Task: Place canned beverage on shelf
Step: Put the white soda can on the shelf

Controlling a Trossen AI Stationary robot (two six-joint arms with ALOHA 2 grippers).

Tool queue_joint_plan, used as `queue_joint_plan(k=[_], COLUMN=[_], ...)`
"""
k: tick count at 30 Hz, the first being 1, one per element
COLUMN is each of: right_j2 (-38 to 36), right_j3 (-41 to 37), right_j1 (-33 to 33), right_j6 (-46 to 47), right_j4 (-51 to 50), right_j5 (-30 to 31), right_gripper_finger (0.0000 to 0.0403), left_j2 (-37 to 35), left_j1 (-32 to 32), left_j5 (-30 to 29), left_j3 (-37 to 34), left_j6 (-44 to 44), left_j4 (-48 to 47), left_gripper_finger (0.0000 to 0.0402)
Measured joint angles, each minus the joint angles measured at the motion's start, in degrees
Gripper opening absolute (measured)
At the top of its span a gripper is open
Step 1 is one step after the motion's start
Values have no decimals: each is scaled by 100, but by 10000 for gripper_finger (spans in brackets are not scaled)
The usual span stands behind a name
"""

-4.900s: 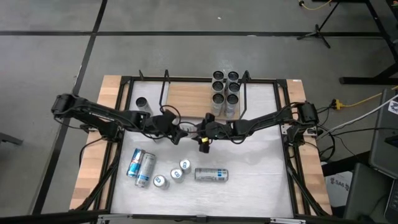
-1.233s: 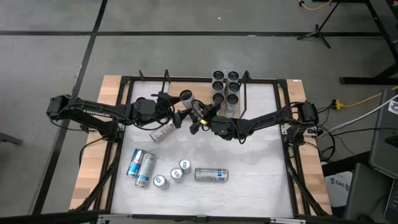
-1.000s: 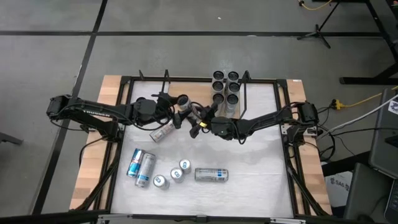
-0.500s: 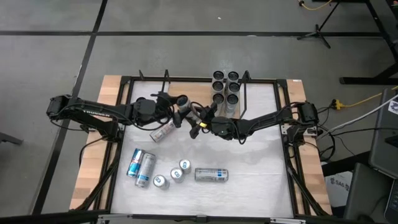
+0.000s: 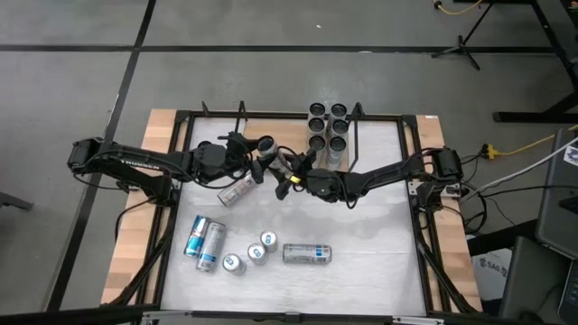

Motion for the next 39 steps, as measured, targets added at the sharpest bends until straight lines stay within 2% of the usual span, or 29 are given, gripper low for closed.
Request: queue_joint_plan(k=[7, 15, 25, 32, 39], right_j2=[0, 0, 0, -20, -147], right_j3=[0, 0, 0, 0, 2], right_j1=[-2, -2, -2, 2, 2], right_j6=[0, 2, -3, -43, -645], right_j4=[-17, -25, -30, -36, -262], right_j5=[-173, -191, -188, -193, -240], right_gripper_finger=[254, 260, 294, 303, 303], left_j2=[0, 0, 0, 7, 7], left_j1=[-2, -2, -2, 2, 2], left_j5=[7, 16, 0, -16, -17], left_j3=[0, 0, 0, 0, 0], left_j6=[61, 76, 62, 122, 415], left_j4=[54, 52, 52, 6, 19], left_gripper_finger=[285, 237, 236, 236, 236])
